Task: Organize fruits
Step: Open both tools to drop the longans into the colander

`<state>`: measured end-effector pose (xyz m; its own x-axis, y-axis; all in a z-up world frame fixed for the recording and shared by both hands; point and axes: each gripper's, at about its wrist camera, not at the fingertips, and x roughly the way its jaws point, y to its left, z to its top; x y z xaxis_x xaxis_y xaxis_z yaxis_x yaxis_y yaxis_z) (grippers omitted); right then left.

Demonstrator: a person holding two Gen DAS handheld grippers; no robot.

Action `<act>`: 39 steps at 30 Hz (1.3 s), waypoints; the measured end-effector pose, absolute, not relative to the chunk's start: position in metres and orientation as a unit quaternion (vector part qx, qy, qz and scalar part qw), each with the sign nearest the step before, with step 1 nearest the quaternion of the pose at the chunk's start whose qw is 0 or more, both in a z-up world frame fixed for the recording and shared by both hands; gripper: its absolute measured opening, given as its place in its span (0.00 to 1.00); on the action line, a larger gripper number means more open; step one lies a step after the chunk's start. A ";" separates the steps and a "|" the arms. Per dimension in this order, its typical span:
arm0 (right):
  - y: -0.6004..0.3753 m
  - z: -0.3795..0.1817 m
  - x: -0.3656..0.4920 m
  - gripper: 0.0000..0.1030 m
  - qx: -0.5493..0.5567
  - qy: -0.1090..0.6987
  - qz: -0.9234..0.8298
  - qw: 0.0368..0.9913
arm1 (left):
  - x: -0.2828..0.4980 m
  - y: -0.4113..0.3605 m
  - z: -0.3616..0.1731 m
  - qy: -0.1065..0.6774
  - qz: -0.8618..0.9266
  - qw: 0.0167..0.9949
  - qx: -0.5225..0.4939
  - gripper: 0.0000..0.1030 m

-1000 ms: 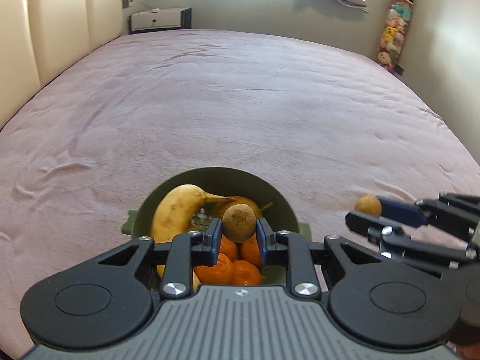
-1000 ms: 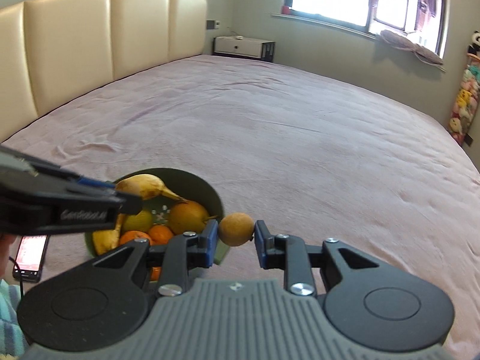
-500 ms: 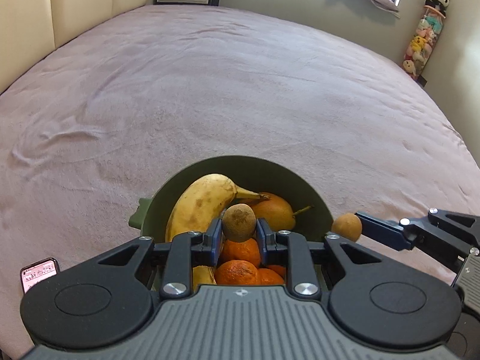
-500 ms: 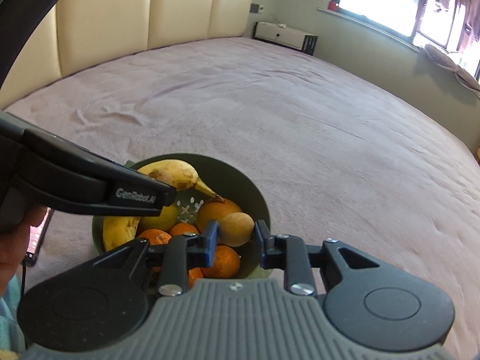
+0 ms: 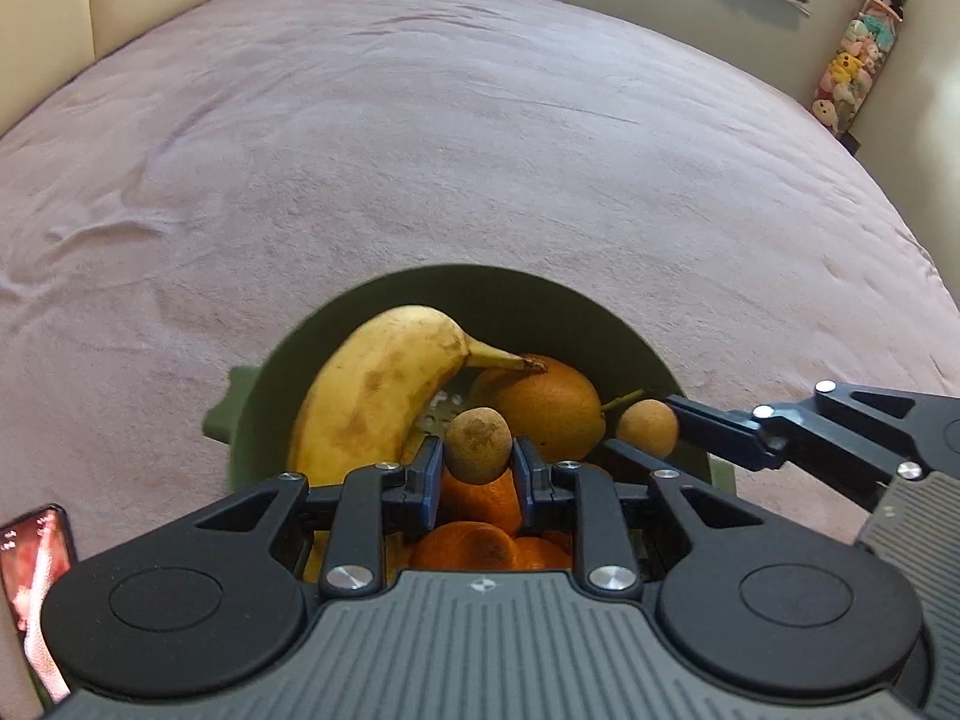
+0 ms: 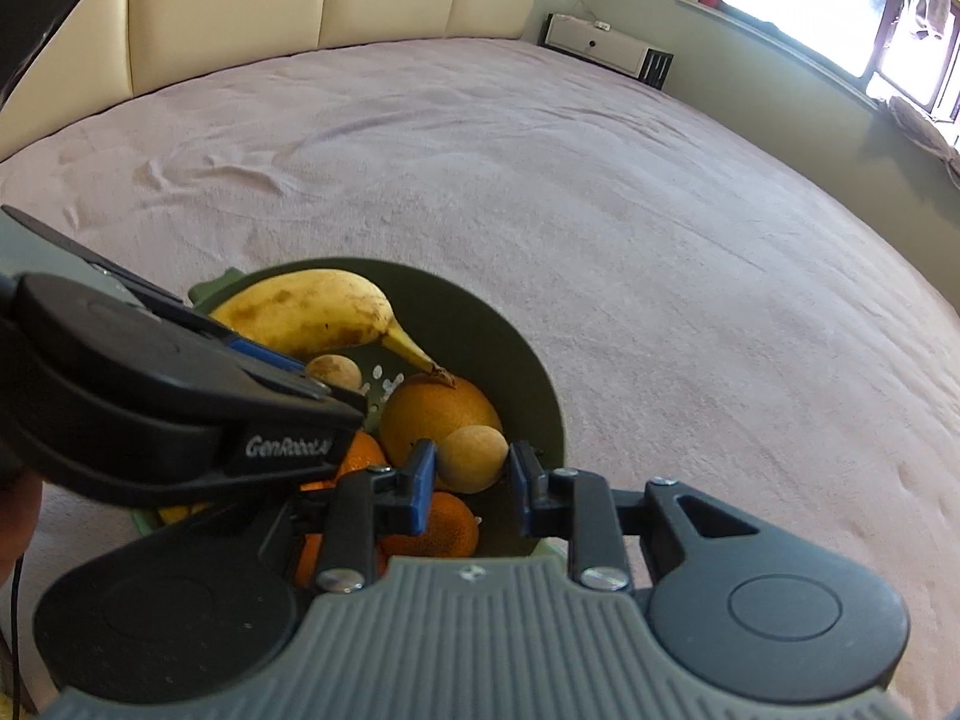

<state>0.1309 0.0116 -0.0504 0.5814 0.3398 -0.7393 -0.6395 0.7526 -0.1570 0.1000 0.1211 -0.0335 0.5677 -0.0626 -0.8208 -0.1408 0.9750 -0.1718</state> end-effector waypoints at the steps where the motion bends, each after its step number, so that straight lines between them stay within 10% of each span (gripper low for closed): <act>1: 0.011 -0.053 0.132 0.22 -0.211 0.360 0.283 0.864 | 0.101 0.120 -0.035 0.467 0.019 0.877 -0.110 0.26; 17: 0.008 -0.072 0.137 0.23 -0.214 0.381 0.293 0.850 | 0.104 0.102 -0.043 0.482 0.020 0.874 -0.047 0.27; 27: 0.009 -0.061 0.130 0.39 -0.221 0.374 0.299 0.850 | 0.101 0.105 -0.030 0.476 0.014 0.877 -0.063 0.62; 39: 0.001 -0.034 0.111 0.56 -0.223 0.344 0.285 0.866 | 0.086 0.108 0.003 0.439 0.013 0.895 -0.080 0.70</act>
